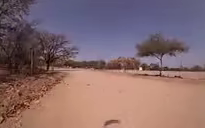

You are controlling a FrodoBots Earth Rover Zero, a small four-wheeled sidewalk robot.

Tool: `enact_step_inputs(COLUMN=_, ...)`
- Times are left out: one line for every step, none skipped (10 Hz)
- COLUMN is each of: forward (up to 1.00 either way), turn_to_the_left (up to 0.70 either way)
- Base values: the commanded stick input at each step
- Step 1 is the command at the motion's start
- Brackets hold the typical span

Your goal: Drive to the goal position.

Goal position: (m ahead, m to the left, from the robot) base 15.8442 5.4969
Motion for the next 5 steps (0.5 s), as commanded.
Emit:
enact_step_inputs(forward=1.00, turn_to_the_left=0.29)
enact_step_inputs(forward=1.00, turn_to_the_left=0.34)
enact_step_inputs(forward=1.00, turn_to_the_left=0.34)
enact_step_inputs(forward=1.00, turn_to_the_left=0.34)
enact_step_inputs(forward=1.00, turn_to_the_left=0.29)
